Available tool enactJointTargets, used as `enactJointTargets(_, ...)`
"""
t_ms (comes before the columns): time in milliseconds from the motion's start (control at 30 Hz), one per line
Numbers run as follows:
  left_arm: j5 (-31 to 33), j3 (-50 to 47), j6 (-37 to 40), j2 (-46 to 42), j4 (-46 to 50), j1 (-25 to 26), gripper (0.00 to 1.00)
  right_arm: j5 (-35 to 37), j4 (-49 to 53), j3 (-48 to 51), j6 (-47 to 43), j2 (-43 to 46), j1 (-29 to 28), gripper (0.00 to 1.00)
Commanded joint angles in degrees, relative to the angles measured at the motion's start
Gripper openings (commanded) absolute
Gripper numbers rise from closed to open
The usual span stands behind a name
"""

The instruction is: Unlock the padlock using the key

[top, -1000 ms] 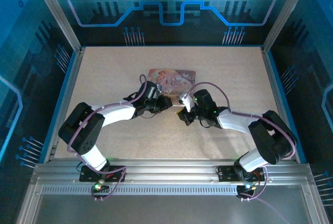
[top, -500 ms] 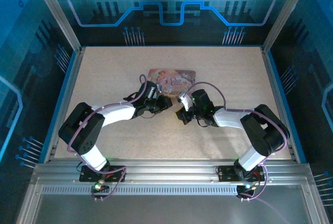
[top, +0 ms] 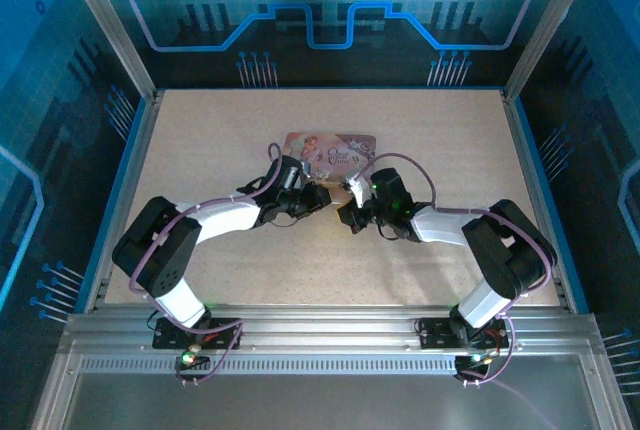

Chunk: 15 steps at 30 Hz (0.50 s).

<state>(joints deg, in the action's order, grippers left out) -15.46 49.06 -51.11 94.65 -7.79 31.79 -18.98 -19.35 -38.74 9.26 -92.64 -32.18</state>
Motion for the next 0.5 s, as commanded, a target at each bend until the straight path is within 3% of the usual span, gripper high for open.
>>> enactJointTargets(0, -2.21, 2.14, -1.15, -0.96, -2.19, 0.35, 0.10, -1.73, -2.50, -0.46, 0.77, -0.61, 0.64, 0.00)
enactJointTargets(467, -2.42, 2.01, -1.36, -0.78, -2.38, 0.43, 0.10, -0.45, -4.71, -0.80, 2.26, -1.40, 0.63, 0.00)
